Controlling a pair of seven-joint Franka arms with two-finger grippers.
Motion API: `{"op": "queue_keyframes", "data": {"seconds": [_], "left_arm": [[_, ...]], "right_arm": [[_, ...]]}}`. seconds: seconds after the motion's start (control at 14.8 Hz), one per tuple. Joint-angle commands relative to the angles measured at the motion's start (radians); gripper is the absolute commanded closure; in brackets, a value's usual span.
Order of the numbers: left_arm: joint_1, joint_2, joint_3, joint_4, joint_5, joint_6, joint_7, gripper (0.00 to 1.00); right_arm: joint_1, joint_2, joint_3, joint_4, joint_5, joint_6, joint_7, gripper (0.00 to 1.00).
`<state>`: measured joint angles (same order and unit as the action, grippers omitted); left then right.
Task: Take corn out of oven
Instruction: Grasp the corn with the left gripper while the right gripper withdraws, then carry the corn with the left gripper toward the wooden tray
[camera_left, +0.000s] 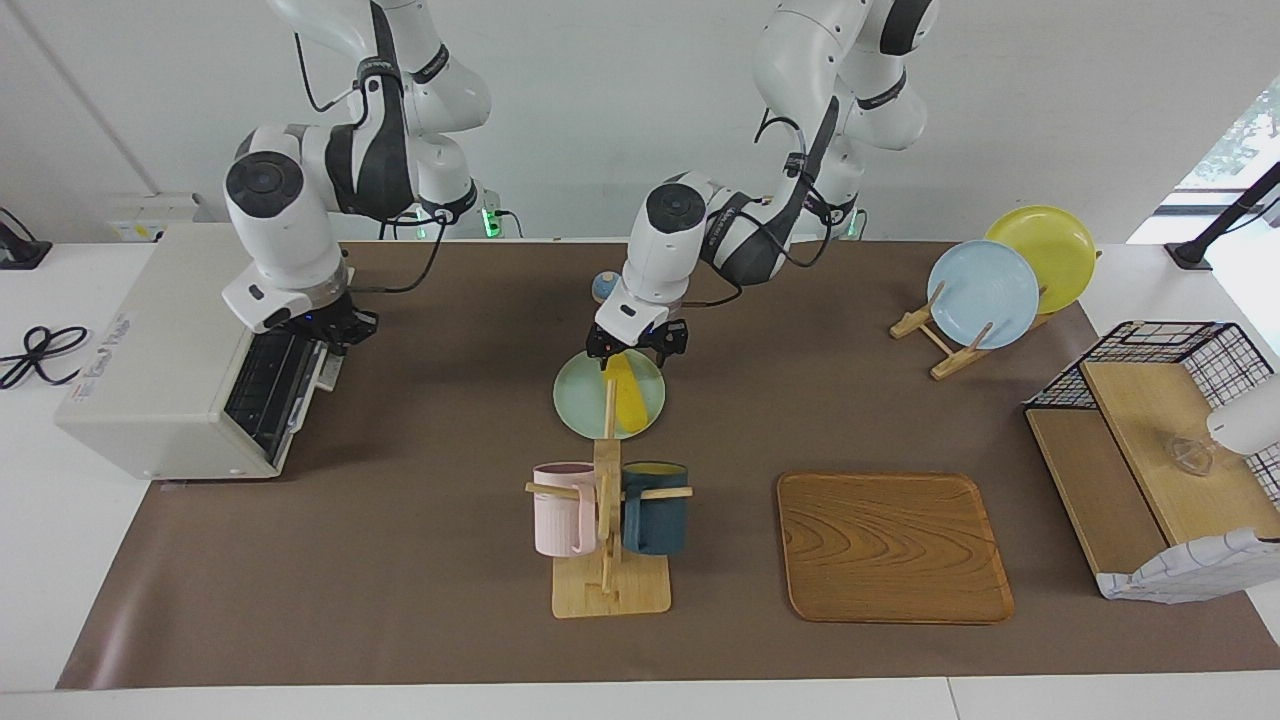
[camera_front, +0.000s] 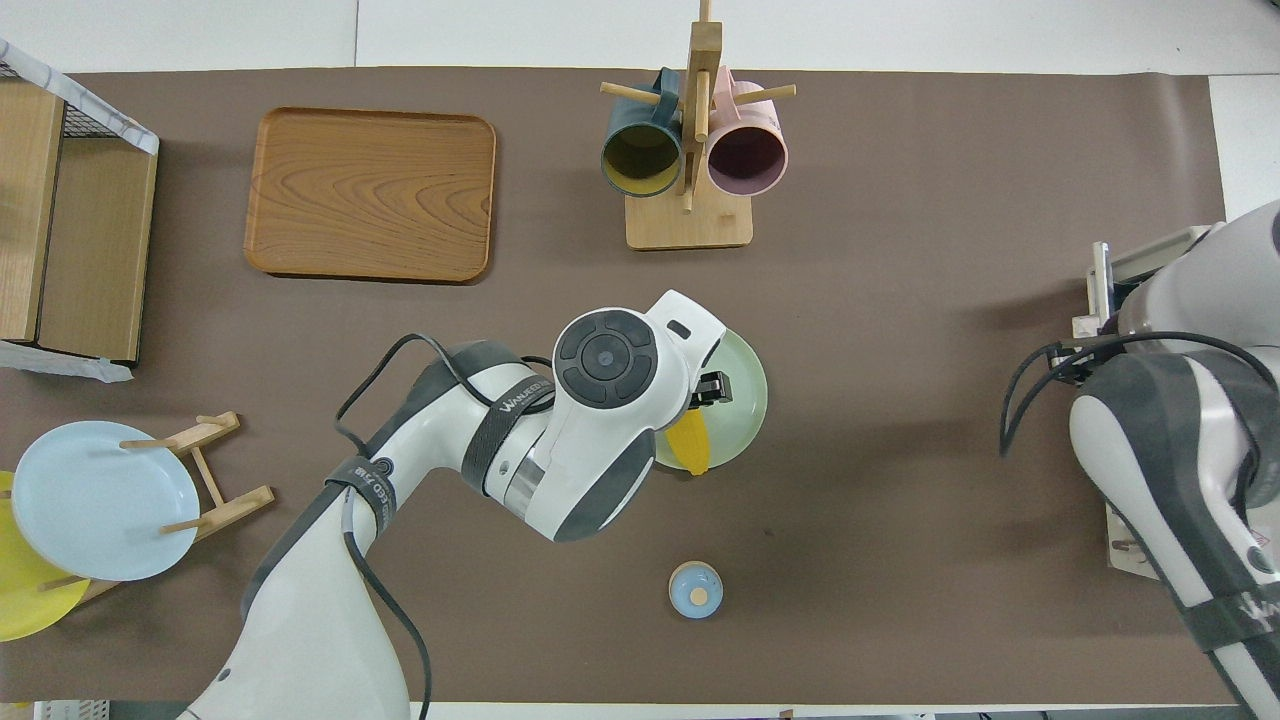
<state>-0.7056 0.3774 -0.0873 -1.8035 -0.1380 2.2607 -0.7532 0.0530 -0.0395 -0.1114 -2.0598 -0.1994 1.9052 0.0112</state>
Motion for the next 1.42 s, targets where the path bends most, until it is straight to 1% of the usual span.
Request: {"op": "queue_keyframes", "data": {"seconds": [0.0,0.27,0.47,0.67,0.88,0.94,1.01,1.08,1.15,1.21,1.28,1.35], "left_arm": [[-0.017,0.055,0.02,0.048,-0.003,0.019,-0.014,0.0],[-0.014,0.069,0.02,0.049,-0.002,0.031,-0.014,0.0],[-0.012,0.072,0.02,0.03,-0.003,0.065,-0.015,0.0],[-0.015,0.071,0.02,0.016,-0.002,0.068,-0.017,0.0],[-0.02,0.071,0.02,0.003,-0.002,0.105,-0.054,0.01],[-0.02,0.071,0.02,0.001,-0.002,0.103,-0.055,0.08],[-0.02,0.071,0.02,0.001,-0.002,0.103,-0.055,0.17],[-0.02,0.071,0.02,0.001,-0.002,0.099,-0.055,0.35],[-0.02,0.071,0.02,0.001,-0.002,0.096,-0.055,0.59],[-0.02,0.069,0.02,0.001,-0.002,0.092,-0.058,0.81],[-0.02,0.07,0.02,0.003,-0.002,0.089,-0.061,0.97],[-0.021,0.069,0.02,0.01,-0.002,0.076,-0.061,1.0]], "right_arm": [[-0.088,0.044,-0.013,-0.037,-0.051,0.017,-0.066,1.0],[-0.098,0.023,-0.013,-0.037,-0.051,-0.015,-0.068,1.0],[-0.107,0.009,-0.027,-0.028,-0.037,-0.034,-0.126,1.0],[-0.093,0.009,-0.019,0.053,-0.032,-0.127,-0.122,1.0],[-0.091,0.01,0.019,0.153,-0.026,-0.228,-0.122,1.0],[-0.091,0.01,0.028,0.188,-0.012,-0.263,-0.123,1.0],[-0.093,0.012,0.029,0.222,0.047,-0.296,-0.123,1.0],[-0.093,0.012,0.029,0.24,0.117,-0.308,-0.122,1.0],[-0.091,0.01,0.03,0.253,0.164,-0.32,-0.12,1.0],[-0.09,0.007,0.035,0.265,0.184,-0.331,-0.116,1.0],[-0.079,0.009,0.062,0.286,0.189,-0.345,-0.099,1.0],[-0.073,0.015,0.078,0.306,0.187,-0.354,-0.067,1.0]]}}
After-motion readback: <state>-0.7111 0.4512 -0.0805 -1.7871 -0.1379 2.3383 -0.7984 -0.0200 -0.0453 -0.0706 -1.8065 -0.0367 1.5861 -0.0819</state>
